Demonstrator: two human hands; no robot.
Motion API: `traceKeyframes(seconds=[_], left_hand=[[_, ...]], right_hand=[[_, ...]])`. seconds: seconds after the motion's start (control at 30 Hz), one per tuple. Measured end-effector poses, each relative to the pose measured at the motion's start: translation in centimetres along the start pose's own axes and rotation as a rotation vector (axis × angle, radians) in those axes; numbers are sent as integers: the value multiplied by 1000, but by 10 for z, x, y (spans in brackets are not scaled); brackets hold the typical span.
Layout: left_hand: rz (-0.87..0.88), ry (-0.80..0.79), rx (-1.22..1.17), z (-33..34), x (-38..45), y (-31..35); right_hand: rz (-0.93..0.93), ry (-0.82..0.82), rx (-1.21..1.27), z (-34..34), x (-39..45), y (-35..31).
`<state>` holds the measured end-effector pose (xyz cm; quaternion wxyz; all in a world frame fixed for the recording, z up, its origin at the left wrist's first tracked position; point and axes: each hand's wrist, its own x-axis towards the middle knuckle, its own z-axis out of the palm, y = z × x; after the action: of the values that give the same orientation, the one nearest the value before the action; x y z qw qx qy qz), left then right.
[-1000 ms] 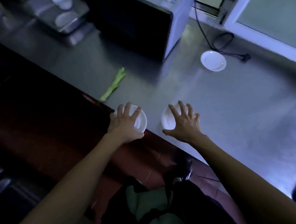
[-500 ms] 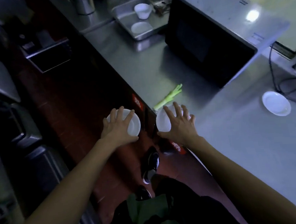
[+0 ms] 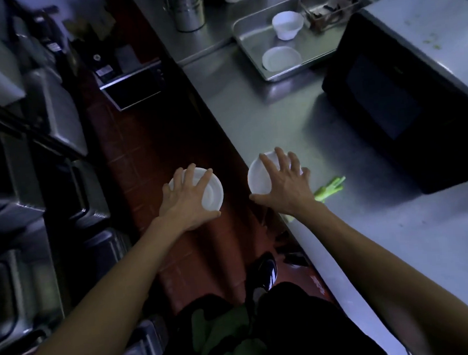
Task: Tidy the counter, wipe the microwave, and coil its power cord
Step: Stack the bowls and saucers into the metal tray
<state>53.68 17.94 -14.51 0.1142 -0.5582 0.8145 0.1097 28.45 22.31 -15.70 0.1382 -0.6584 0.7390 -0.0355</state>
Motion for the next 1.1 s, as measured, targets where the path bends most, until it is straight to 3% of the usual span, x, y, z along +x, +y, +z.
traceKeyframes(seconds=[0.33,0.7,1.1], left_hand=[[-58,-26,-84,-4,64,-65],[61,25,-128,-58,180,-158],[222,4,-98,-87,259,-165]], right_hand=[[-46,-105,-72,3,88,-37],[90,-16,-126,-33,191,-106],[277,22,-82,-37,230,-101]])
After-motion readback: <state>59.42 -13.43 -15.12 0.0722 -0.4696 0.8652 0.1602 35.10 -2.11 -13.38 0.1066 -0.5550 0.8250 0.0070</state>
